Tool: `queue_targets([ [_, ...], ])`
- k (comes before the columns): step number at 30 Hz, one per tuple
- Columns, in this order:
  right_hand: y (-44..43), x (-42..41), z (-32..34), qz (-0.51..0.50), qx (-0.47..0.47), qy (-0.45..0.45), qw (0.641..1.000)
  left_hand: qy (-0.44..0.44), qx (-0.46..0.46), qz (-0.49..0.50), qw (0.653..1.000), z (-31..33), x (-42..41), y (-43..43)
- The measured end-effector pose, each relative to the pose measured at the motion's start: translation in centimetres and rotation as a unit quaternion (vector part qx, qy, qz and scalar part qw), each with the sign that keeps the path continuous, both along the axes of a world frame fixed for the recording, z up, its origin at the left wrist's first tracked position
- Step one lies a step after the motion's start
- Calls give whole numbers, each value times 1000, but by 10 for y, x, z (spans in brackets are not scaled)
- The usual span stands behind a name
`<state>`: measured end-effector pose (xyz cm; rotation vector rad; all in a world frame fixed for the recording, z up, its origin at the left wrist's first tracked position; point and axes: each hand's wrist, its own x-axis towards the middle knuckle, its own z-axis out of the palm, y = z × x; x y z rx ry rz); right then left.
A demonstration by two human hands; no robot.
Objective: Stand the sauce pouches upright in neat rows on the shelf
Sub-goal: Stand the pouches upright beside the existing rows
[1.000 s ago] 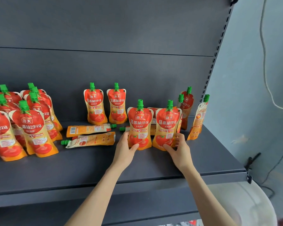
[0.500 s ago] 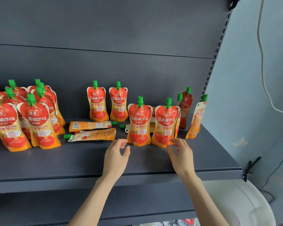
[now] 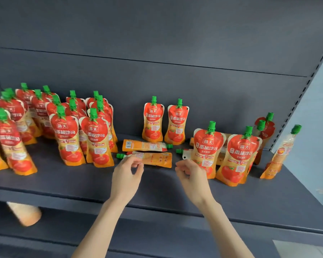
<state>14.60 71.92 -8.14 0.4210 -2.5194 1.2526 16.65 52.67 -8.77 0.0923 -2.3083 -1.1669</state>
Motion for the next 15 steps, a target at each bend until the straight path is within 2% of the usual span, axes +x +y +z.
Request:
queue_targets([
  [5,-50,-35,-2,6,56,-7,998,8,-43,-16,999,-2,-29,-32],
  [10,-74,-65,-11,-26,159,-28,986,-39,-79,-78,993,-7,-63,-46],
  [15,-74,-62,-24,-30,159,-37,986,-62,-118,-111,985,-14,-77,-54],
])
